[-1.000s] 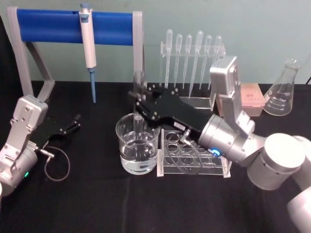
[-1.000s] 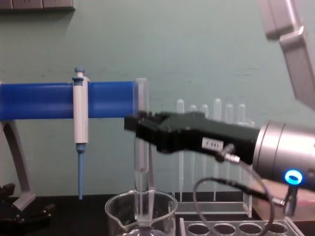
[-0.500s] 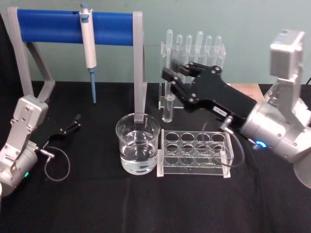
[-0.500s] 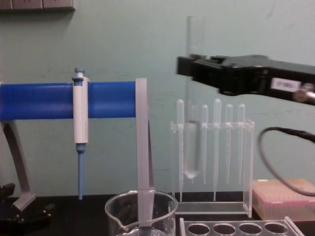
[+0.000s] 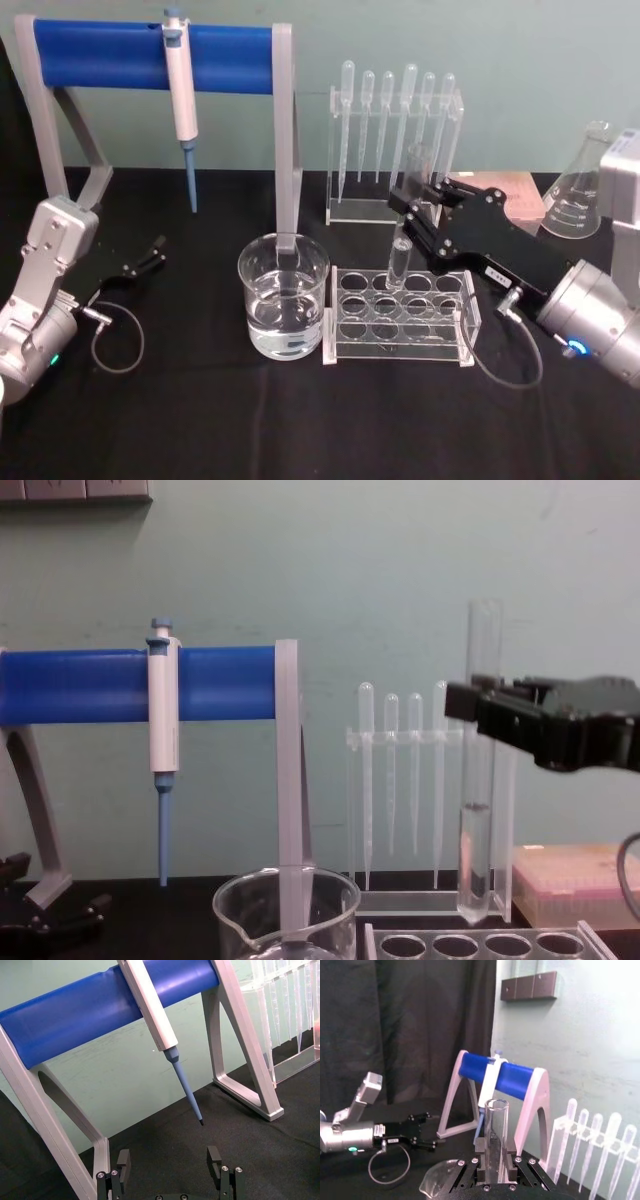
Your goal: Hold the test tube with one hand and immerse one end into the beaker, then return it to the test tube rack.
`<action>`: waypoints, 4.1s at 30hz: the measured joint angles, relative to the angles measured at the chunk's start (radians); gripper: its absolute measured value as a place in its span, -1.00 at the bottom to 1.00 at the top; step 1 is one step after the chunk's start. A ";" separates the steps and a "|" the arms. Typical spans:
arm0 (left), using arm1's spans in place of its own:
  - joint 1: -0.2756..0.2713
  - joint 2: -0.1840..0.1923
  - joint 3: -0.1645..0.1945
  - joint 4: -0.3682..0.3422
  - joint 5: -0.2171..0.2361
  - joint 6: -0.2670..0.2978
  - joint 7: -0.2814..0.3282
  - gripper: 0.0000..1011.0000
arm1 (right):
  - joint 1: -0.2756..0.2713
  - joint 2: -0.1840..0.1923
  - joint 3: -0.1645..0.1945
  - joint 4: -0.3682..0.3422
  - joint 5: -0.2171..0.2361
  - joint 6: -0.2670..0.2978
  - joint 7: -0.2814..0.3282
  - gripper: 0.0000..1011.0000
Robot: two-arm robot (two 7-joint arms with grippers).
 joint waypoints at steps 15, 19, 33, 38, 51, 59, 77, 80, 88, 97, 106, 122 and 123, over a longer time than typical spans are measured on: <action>0.000 0.000 0.000 0.000 0.000 0.000 0.000 0.98 | 0.006 -0.038 -0.010 0.083 -0.013 -0.025 0.021 -0.55; 0.000 0.000 0.000 0.000 0.000 0.000 0.000 0.98 | 0.008 -0.047 -0.012 0.104 -0.016 -0.039 0.028 -0.56; 0.000 0.000 0.000 0.000 0.000 0.000 0.000 0.98 | 0.010 -0.066 -0.023 0.162 -0.022 -0.081 0.054 -0.56; 0.000 0.000 0.000 0.000 0.000 0.000 0.000 0.98 | 0.006 -0.067 -0.030 0.180 -0.043 -0.090 0.053 -0.55; 0.000 0.000 0.000 0.000 0.000 0.000 0.000 0.98 | -0.002 -0.089 -0.036 0.249 -0.065 -0.140 0.069 -0.56; 0.000 0.000 0.000 0.000 0.000 0.000 0.000 0.98 | 0.000 -0.098 -0.038 0.268 -0.068 -0.154 0.082 -0.49; 0.000 0.000 0.000 0.000 0.000 0.000 0.000 0.98 | -0.182 -0.021 0.042 0.098 -0.044 -0.104 0.023 0.66; 0.000 0.000 0.000 0.000 0.000 0.000 0.000 0.98 | -0.245 -0.002 0.075 0.054 -0.038 -0.104 0.004 0.82; 0.000 0.000 0.000 0.000 0.000 0.000 0.000 0.98 | -0.345 0.011 0.152 -0.002 -0.058 -0.108 -0.056 0.98; 0.000 0.000 0.000 0.000 0.000 0.000 0.000 0.98 | -0.325 -0.018 0.228 0.072 -0.107 -0.103 -0.136 0.98; 0.000 0.000 0.000 0.000 0.000 0.000 0.000 0.98 | -0.198 -0.094 0.207 0.215 -0.301 -0.108 -0.286 0.98; 0.000 0.000 0.000 0.000 0.000 0.000 0.000 0.98 | -0.058 -0.170 0.143 0.390 -0.442 -0.133 -0.311 0.98; 0.000 0.000 0.000 0.000 0.000 0.000 0.000 0.98 | -0.059 -0.169 0.144 0.390 -0.440 -0.133 -0.311 0.98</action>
